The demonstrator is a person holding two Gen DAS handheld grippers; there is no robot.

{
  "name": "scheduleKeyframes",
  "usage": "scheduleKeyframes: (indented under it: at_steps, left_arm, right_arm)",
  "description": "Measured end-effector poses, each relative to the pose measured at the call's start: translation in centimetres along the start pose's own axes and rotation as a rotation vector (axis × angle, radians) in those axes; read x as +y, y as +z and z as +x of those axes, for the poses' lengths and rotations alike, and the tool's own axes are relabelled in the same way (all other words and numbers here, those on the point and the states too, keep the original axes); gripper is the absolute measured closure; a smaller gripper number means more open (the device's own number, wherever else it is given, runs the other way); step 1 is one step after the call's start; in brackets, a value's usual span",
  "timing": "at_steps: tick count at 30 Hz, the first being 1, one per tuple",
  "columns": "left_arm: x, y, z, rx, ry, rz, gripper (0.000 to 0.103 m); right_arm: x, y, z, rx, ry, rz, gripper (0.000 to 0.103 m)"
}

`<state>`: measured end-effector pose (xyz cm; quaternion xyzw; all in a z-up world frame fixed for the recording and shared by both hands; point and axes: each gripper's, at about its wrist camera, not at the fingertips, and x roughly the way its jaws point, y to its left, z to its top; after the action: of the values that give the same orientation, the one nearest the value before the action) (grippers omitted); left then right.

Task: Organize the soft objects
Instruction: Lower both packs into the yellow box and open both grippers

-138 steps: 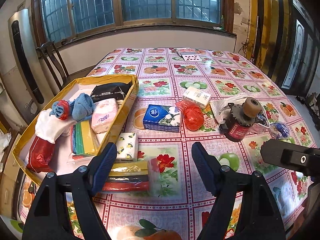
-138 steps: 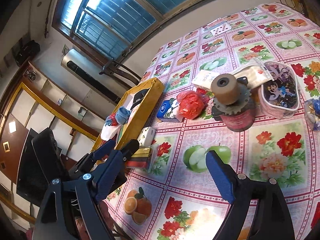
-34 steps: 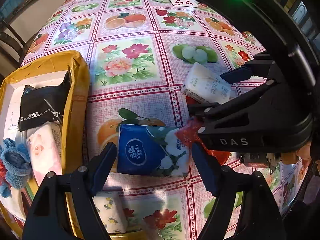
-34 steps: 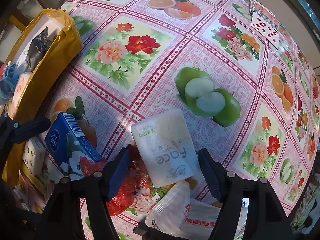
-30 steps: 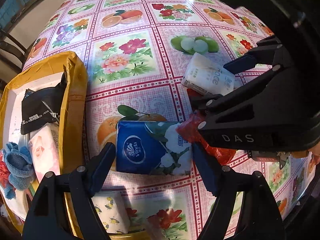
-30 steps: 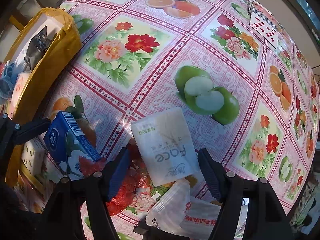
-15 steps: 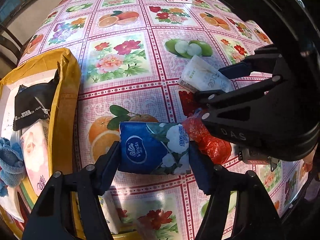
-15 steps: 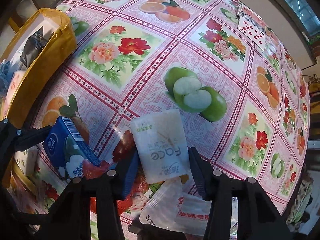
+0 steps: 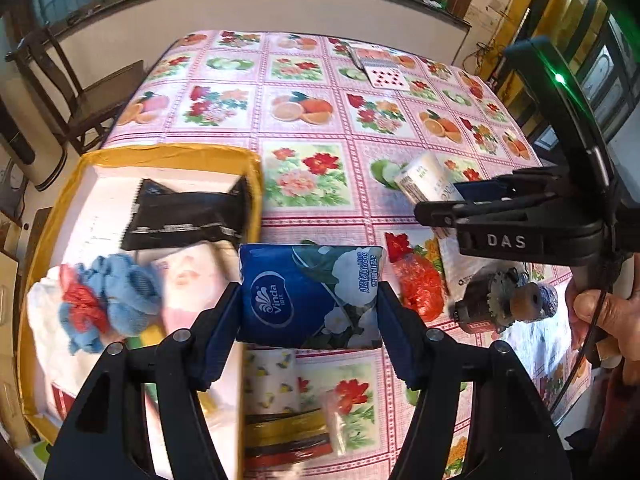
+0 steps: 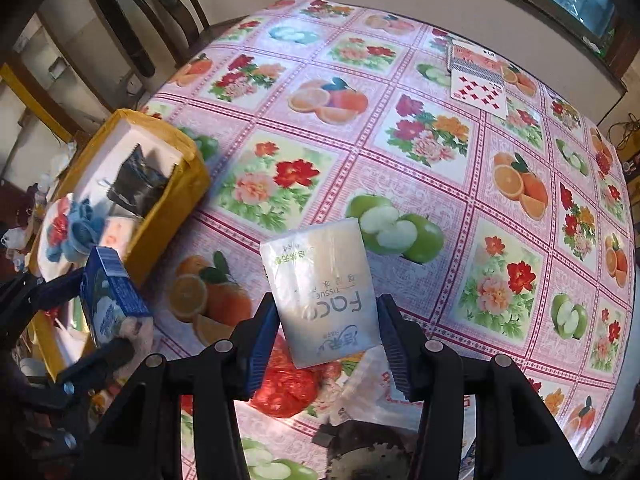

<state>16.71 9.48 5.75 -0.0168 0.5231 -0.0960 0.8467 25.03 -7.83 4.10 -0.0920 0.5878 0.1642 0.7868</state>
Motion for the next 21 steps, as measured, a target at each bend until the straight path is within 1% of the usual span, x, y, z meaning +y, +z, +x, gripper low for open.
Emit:
scheduleKeyframes:
  at_steps: [6,9,12,15,16,17,20,21]
  left_arm:
    - [5.6,-0.2,-2.2,-0.063,0.116,-0.095,0.038]
    - [7.9,-0.5,-2.6,-0.083,0.17,-0.123,0.038]
    - [9.8,-1.1,-2.4,-0.077,0.174,-0.148,0.038]
    - [11.2,-2.1,-2.5,-0.076,0.197,-0.165,0.038]
    - [11.6,-2.4,-2.5,-0.076,0.213,-0.174,0.038]
    - [12.0,-2.8,-2.5,-0.079,0.223,-0.18,0.038]
    - [13.2,-3.7,-2.1,-0.067,0.192,-0.21,0.038]
    - [13.3,-3.9,-2.1,-0.068,0.196,-0.208,0.038]
  right_arm:
    - [6.3,1.2,-1.0,-0.045,0.137,-0.041,0.051]
    - [9.7,1.5,-1.0,-0.052,0.178,-0.072,0.051]
    - [12.9,1.7,-0.6,-0.05,0.216,-0.101,0.051]
    - [15.7,1.6,0.1,-0.035,0.252,-0.125,0.051]
    - [16.5,1.6,0.4,-0.03,0.255,-0.134,0.052]
    - [17.2,1.5,0.6,-0.029,0.253,-0.137,0.052]
    - [18.1,1.3,1.1,-0.023,0.27,-0.138,0.052]
    - [18.1,1.1,1.1,-0.028,0.275,-0.136,0.052]
